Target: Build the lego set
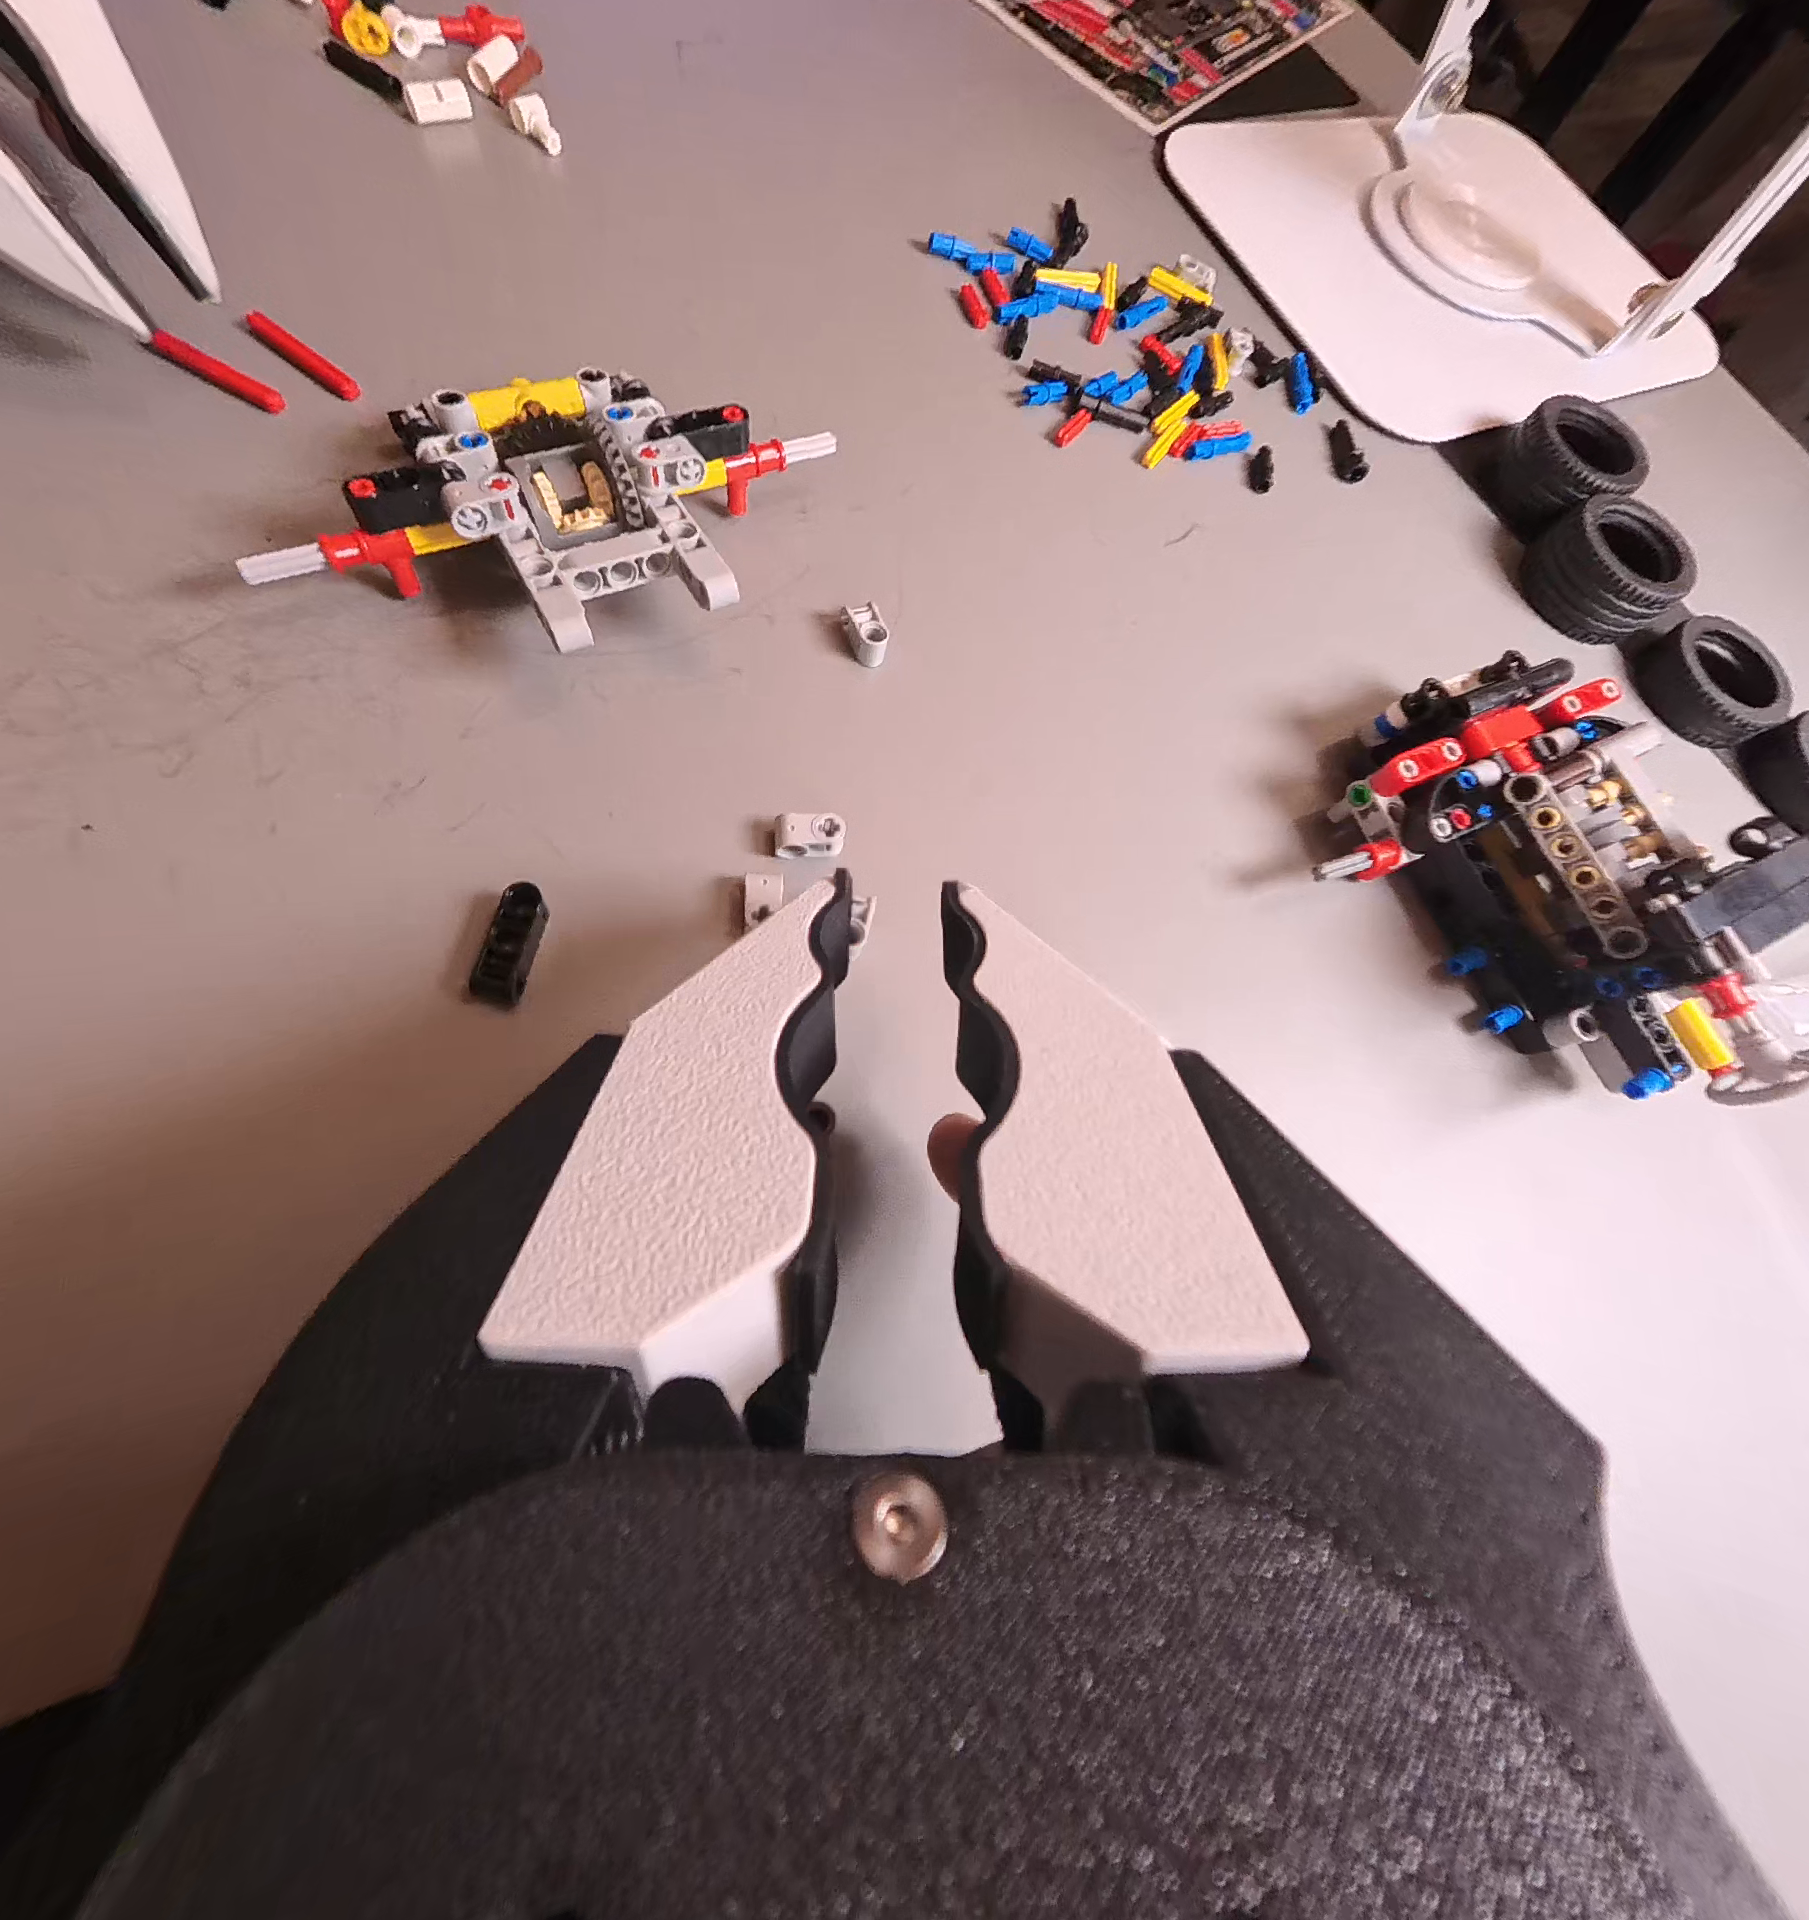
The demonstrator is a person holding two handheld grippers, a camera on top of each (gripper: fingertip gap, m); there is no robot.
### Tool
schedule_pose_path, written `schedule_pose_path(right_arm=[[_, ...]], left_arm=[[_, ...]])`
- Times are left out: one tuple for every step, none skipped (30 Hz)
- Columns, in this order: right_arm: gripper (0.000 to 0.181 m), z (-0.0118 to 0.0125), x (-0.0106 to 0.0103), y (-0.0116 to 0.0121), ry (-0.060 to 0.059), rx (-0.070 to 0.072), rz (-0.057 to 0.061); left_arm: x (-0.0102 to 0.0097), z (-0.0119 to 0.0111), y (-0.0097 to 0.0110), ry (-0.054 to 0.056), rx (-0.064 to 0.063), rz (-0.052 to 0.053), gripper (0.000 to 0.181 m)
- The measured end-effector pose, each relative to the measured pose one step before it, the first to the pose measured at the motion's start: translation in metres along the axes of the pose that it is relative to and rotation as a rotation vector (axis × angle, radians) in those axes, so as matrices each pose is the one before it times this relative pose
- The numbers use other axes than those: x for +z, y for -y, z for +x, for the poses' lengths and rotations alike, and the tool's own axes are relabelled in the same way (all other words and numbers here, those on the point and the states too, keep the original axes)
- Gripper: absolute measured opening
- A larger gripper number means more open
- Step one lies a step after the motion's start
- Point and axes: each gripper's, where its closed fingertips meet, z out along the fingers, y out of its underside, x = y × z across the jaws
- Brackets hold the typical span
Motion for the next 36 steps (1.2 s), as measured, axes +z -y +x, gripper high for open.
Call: schedule_pose_path(right_arm=[[0.016, -0.00095, 0.00068, -0.00179, 0.0077, -0.0018, -0.006], [0.018, -0.00177, 0.0004, -0.00176, 0.0128, 0.0006, -0.0075], [0.019, -0.00219, 0.00049, -0.00207, 0.0156, 0.0022, -0.0105], [0.019, -0.00077, 0.00078, -0.00161, 0.0051, -0.0012, -0.0084], [0.019, 0.00003, 0.0008, -0.00133, -0.0018, -0.0071, -0.0071], [0.019, -0.00006, 0.00086, -0.00138, -0.0009, -0.0077, -0.0084], [0.02, 0.00037, 0.00082, -0.00084, -0.0036, -0.0049, -0.0057], [0.019, 0.00018, 0.00082, -0.00054, -0.0024, -0.0043, -0.0036], [0.019, 0.00014, 0.00048, 0.00006, -0.0029, -0.0041, -0.0013], [0.019, 0.00012, 0.00026, 0.00063, -0.003, -0.004, 0.0015], [0.019, -0.00001, 0.00014, 0.00074, -0.0016, -0.0031, 0.0027], [0.019, -0.00044, 0.00002, 0.00048, 0.0022, -0.0017, 0.0016], [0.019, -0.00088, 0.00023, -0.00035, 0.0053, -0.0003, -0.0024], [0.02, -0.00065, 0.00025, -0.00108, 0.004, -0.0008, -0.005], [0.02, -0.00005, 0.00025, -0.00142, -0.0002, -0.002, -0.0044], [0.02, 0.00009, -0.00005, -0.00098, -0.0006, -0.0019, -0.002], [0.02, 0.00003, -0.00071, -0.00013, 0.0009, 0.0014, 0.002], [0.02, 0.0, -0.00044, -0.00039, 0.0033, 0.0051, -0.0005], [0.02, 0.0, -0.0001, -0.00032, 0.0033, 0.0032, -0.0005], [0.021, 0.00006, 0.00013, -0.00039, 0.0019, -0.0023, -0.0025], [0.02, 0.00008, 0.00036, -0.00054, 0.0002, -0.0067, -0.0054], [0.02, -0.00034, 0.00045, -0.00055, 0.0022, -0.0089, -0.0078], [0.02, -0.00028, 0.00035, -0.00036, 0.0021, -0.0101, -0.0082], [0.02, -0.00024, 0.00058, -0.00009, 0.0018, -0.0085, -0.0072], [0.02, -0.00054, 0.00072, 0.00016, 0.0033, -0.008, -0.0081], [0.02, -0.00065, 0.00046, -0.00028, 0.0037, -0.0122, -0.0129], [0.02, -0.0008, -0.00014, 0.00001, 0.0028, -0.0167, -0.012], [0.02, -0.00023, -0.00091, 0.00151, -0.0016, -0.0167, -0.0034], [0.02, -0.00054, -0.00175, 0.00228, 0.0024, -0.0119, 0.0019], [0.02, -0.00257, -0.0023, 0.00244, 0.0173, -0.01, 0.0002], [0.019, -0.00354, -0.00208, 0.00209, 0.0224, -0.0131, -0.0022], [0.017, -0.00428, -0.00132, 0.00083, 0.0281, -0.0138, -0.0087], [0.016, -0.00429, -0.00024, -0.00045, 0.0291, -0.0113, -0.015], [0.015, -0.00174, 0.00099, 0.00004, 0.0134, -0.009, -0.0088], [0.015, -0.00023, 0.00169, 0.00003, 0.006, -0.0059, -0.0055], [0.014, 0.00009, 0.00214, -0.00062, 0.0059, 0.0004, -0.0083]], left_arm=[[0.00238, 0.00073, -0.00503, -0.0018, 0.0036, -0.0294, 0.011], [0.00225, 0.00196, -0.00411, -0.012, -0.0026, -0.0229, 0.013], [0.00179, 0.00224, -0.00283, -0.0154, -0.0078, -0.014, 0.014], [0.00081, 0.00127, -0.00071, -0.0108, -0.0099, -0.0011, 0.013], [0.00003, -0.00023, 0.00008, -0.0007, -0.0075, 0.0011, 0.013], [-0.00016, -0.00126, -0.00055, 0.0067, -0.0044, -0.0032, 0.013], [0.0, -0.00039, -0.00039, 0.0011, -0.0048, -0.0012, 0.013], [0.00016, 0.00117, -0.00021, -0.0086, -0.0068, 0.0009, 0.012], [0.00017, 0.00192, -0.00007, -0.0133, -0.0083, 0.0026, 0.008], [0.00018, 0.00154, -0.00004, -0.0113, -0.0068, 0.0028, 0.004], [0.0001, 0.00059, 0.00004, -0.0032, -0.0011, 0.0011, 0.002], [0.00017, -0.00016, 0.00016, 0.0031, 0.0043, -0.0001, 0.002], [0.00038, -0.00075, 0.00054, 0.0091, 0.0073, 0.0001, 0.002], [0.00078, -0.00126, 0.00099, 0.0152, 0.0097, 0.002, 0.002], [0.00112, 0.00019, 0.00158, 0.0077, 0.0114, 0.0052, 0.002], [0.00109, 0.00267, 0.00328, -0.0058, 0.0116, 0.015, 0.002], [0.00075, 0.00373, 0.00603, -0.0113, 0.0117, 0.0298, 0.002], [0.0006, 0.00353, 0.00724, -0.0089, 0.009, 0.0349, 0.002], [0.00092, 0.00208, 0.0069, -0.0006, 0.0039, 0.0294, 0.002], [0.00121, 0.00094, 0.00596, 0.006, 0.0041, 0.0237, 0.002], [0.00141, 0.00103, 0.00495, 0.0066, 0.0079, 0.019, 0.002], [0.00168, 0.0022, 0.00378, 0.0005, 0.0099, 0.0132, 0.002], [0.00185, 0.00321, 0.0026, -0.0067, 0.0092, 0.0085, 0.002], [0.00203, 0.00371, 0.00134, -0.0106, 0.0062, 0.0029, 0.002], [0.0022, 0.00387, -0.00041, -0.0137, 0.0034, -0.0052, 0.002], [0.00206, 0.00343, -0.00142, -0.0133, 0.0026, -0.0095, 0.002], [0.00188, 0.00251, -0.00161, -0.0101, 0.0031, -0.0085, 0.002], [0.00129, 0.00203, -0.0016, -0.0092, 0.0029, -0.0074, 0.002], [0.00094, 0.00147, -0.00153, -0.0079, 0.0004, -0.006, 0.002], [0.00061, 0.00076, -0.00114, -0.006, -0.0024, -0.0025, 0.002], [0.00038, 0.00062, -0.00058, -0.006, -0.0035, 0.0003, 0.002], [0.00032, 0.00051, -0.0003, -0.0063, -0.0034, 0.0012, 0.002], [0.00022, 0.00031, -0.00009, -0.0052, -0.0029, 0.0016, 0.002], [0.00036, 0.00031, -0.00047, -0.0049, -0.0025, 0.0002, 0.002], [0.00055, 0.00017, -0.00089, -0.0037, -0.0022, -0.0021, 0.002], [0.00049, -0.00004, -0.00104, -0.0009, -0.0007, -0.0032, 0.002]])
